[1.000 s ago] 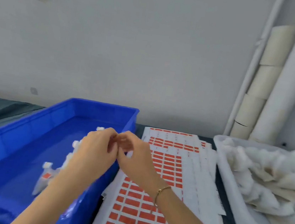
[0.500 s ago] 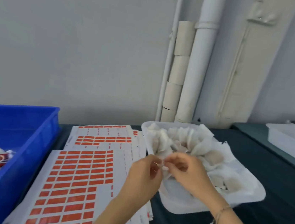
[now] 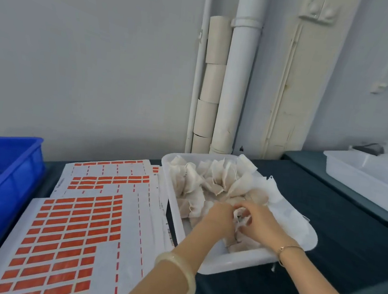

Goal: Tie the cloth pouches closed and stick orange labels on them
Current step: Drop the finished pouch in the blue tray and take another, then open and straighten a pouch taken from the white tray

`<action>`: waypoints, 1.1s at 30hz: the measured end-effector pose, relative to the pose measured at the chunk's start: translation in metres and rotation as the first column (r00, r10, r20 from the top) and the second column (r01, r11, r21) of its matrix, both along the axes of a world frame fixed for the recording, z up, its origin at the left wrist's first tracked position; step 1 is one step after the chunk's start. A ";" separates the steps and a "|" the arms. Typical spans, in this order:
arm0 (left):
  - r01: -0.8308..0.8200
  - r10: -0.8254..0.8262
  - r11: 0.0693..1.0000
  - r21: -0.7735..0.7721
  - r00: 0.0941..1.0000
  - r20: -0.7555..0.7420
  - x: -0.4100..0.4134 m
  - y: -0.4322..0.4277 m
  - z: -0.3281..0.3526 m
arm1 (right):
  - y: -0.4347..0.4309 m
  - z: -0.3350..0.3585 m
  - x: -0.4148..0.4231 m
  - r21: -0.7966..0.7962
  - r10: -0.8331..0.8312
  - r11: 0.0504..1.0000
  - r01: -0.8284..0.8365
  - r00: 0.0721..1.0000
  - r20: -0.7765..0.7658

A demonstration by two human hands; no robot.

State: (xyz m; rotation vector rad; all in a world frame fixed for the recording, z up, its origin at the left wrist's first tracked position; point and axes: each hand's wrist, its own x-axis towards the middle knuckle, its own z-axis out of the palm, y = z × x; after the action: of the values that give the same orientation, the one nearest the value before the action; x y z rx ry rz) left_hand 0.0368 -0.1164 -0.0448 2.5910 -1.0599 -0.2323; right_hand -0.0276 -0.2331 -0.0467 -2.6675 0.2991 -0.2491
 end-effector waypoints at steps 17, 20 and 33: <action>0.007 -0.018 0.886 -0.463 1.000 -0.018 0.022 0.057 0.037 | 0.036 0.038 0.012 0.160 -0.046 0.987 -0.019 0.921 0.388; 0.093 -0.164 0.808 -0.582 0.984 -0.070 0.020 0.100 0.060 | 0.061 0.061 0.006 0.240 0.002 0.961 -0.140 0.866 0.499; -0.501 0.172 0.553 -0.666 0.850 -0.497 -0.017 0.260 0.013 | 0.214 0.029 0.020 0.632 0.264 0.585 -0.509 0.856 0.445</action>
State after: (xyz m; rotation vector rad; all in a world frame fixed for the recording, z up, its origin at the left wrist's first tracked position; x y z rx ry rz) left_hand 0.0202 0.1435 -0.0314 1.7662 -0.3348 -0.1188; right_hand -0.0081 -0.0195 -0.0178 -1.7694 -0.2664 -0.3116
